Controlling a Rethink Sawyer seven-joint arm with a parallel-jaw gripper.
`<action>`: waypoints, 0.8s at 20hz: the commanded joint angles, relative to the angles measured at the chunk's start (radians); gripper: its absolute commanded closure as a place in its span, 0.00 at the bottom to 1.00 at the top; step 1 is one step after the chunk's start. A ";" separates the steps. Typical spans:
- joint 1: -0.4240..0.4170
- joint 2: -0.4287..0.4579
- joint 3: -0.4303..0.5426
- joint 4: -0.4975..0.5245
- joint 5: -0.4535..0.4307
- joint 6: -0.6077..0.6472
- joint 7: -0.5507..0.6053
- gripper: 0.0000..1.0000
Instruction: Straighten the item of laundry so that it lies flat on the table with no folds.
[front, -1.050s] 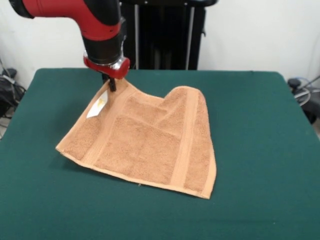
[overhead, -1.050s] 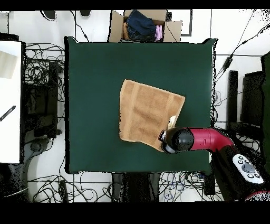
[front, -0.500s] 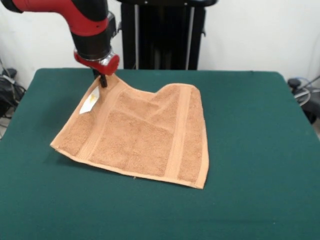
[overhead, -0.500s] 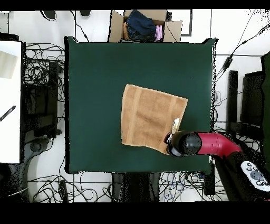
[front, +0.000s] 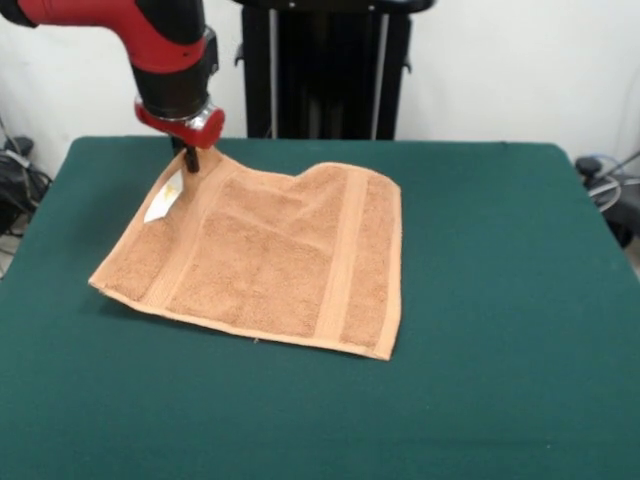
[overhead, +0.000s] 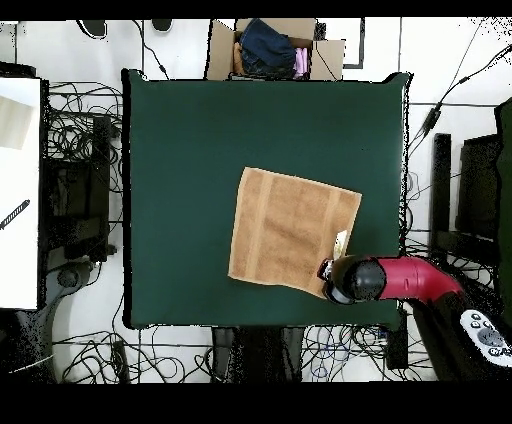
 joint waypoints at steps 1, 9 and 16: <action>-0.059 0.076 0.101 0.002 -0.114 -0.039 -0.368 1.00; -0.050 0.103 0.095 -0.008 -0.143 -0.084 -0.328 1.00; -0.030 0.095 0.070 -0.005 -0.137 -0.115 -0.299 1.00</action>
